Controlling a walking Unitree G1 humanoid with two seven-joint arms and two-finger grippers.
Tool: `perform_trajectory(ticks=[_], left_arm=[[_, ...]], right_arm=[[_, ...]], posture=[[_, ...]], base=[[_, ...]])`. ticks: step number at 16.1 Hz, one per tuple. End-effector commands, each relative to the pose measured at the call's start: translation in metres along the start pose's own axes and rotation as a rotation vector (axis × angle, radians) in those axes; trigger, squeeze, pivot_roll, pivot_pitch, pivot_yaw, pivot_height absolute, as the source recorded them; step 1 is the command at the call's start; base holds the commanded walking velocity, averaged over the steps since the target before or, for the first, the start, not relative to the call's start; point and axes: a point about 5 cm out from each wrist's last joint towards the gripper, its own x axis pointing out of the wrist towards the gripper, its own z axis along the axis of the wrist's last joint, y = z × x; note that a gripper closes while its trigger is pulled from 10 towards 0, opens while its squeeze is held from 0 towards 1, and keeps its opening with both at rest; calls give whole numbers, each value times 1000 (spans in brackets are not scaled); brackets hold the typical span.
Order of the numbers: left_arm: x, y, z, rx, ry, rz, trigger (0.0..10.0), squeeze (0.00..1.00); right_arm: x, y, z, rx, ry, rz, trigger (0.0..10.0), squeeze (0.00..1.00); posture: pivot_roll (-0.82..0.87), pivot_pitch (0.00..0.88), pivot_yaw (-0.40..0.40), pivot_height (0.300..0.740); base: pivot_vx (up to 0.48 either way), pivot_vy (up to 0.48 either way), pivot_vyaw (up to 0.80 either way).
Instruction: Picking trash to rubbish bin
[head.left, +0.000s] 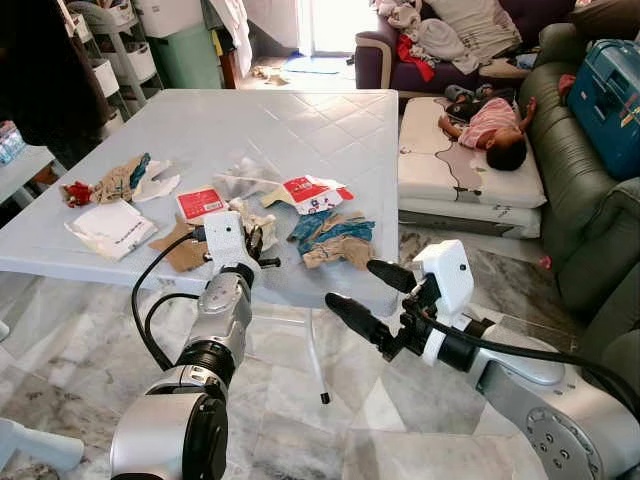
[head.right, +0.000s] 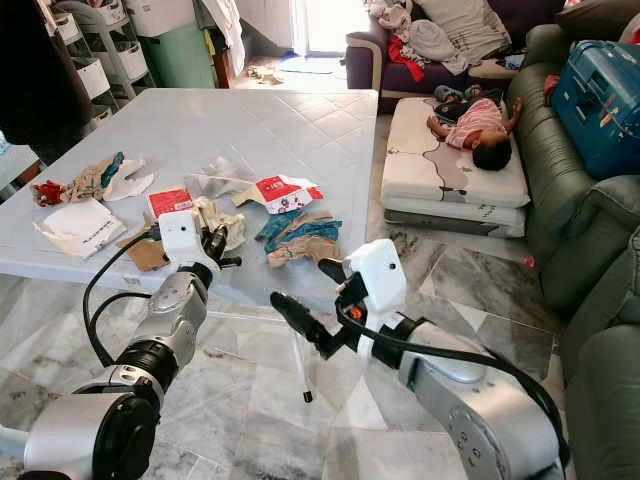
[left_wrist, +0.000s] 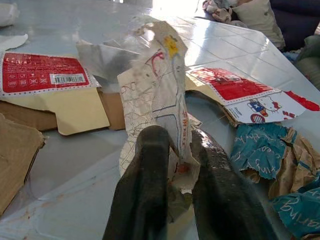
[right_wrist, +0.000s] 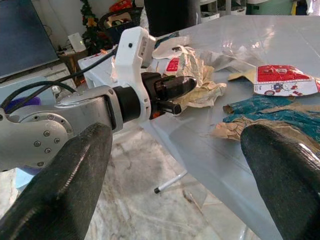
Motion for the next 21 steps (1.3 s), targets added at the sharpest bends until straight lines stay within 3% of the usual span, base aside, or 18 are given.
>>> perform_trajectory(ticks=[1, 4, 9, 11, 15, 17, 21], left_arm=[[1, 2, 0, 2, 11, 1, 0, 0], [-1, 4, 6, 31, -51, -9, 0, 0], [-7, 17, 3, 53, -75, 23, 0, 0], [-9, 19, 12, 94, -150, 20, 0, 0], [-20, 5, 49, 239, -397, -31, 0, 0], [-24, 1, 60, 229, -443, -28, 0, 0], [-46, -18, 70, 231, -494, -101, 0, 0]], right_arm=[[2, 0, 0, -2, 3, 6, 10000, 0], [5, -1, 0, -2, -2, 6, 10000, 0], [11, -4, 0, -6, -11, 7, 10000, 0], [14, -7, 2, -12, -24, 2, 10000, 0], [22, -13, 6, -17, -67, -41, 10000, 0], [26, -19, 10, -30, -107, -102, 10000, 0], [30, -38, 21, -61, -196, -269, 10000, 0]], posture=[[-187, 0, 53, 740], [-175, 0, 59, 740], [-151, 0, 59, 740], [-135, 0, 59, 740], [-104, 0, 62, 740], [-86, 0, 62, 740], [-63, 0, 64, 740]], base=[[0, 0, 0], [0, 0, 0], [0, 0, 0], [0, 0, 0], [0, 0, 0], [0, 0, 0], [0, 0, 0]])
